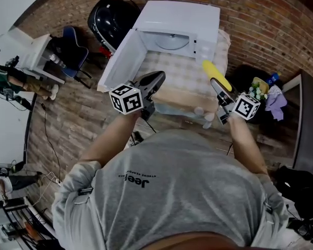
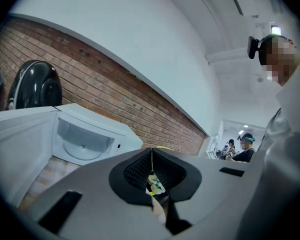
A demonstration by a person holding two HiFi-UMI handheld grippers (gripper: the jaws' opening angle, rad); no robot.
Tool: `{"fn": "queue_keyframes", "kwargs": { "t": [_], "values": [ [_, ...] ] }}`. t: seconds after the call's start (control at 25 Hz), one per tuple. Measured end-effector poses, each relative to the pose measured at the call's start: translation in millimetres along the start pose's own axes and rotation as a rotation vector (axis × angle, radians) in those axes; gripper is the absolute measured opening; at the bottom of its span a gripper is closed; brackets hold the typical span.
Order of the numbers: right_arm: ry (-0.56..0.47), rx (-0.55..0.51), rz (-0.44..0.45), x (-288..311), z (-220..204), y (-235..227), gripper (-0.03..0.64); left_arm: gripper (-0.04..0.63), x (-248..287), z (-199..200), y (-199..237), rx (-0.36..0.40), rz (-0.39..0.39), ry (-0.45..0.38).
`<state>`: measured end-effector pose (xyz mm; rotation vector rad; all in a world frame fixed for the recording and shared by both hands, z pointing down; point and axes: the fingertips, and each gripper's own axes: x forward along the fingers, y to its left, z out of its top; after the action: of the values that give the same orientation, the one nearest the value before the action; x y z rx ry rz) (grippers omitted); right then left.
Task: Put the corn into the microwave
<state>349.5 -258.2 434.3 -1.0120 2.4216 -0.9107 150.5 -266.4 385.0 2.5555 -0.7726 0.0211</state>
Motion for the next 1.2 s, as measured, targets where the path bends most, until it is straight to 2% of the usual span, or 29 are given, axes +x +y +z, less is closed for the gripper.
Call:
{"fn": "queue_keyframes", "kwargs": {
  "t": [0.12, 0.28, 0.44, 0.52, 0.88, 1.04, 1.2],
  "values": [
    [-0.031, -0.045, -0.026, 37, -16, 2, 0.264, 0.023, -15, -2, 44, 0.052, -0.063, 0.021],
    [-0.063, -0.101, -0.095, 80, -37, 5, 0.264, 0.023, -23, -10, 80, 0.015, -0.194, 0.021],
    [0.007, -0.099, -0.160, 121, -73, -1, 0.264, 0.023, -30, -28, 94, 0.109, -0.233, 0.078],
    [0.056, -0.110, -0.190, 137, -87, -10, 0.264, 0.023, -28, -36, 105, 0.139, -0.219, 0.089],
    [0.186, -0.222, -0.205, 198, -113, -76, 0.262, 0.023, 10, -76, 164, 0.128, -0.051, 0.046],
    [0.201, -0.302, -0.216, 218, -112, -102, 0.262, 0.023, 25, -90, 187, 0.128, 0.012, 0.013],
    [0.197, -0.355, -0.255, 243, -110, -122, 0.262, 0.023, 35, -99, 205, 0.145, 0.043, 0.011]
  ]
}}
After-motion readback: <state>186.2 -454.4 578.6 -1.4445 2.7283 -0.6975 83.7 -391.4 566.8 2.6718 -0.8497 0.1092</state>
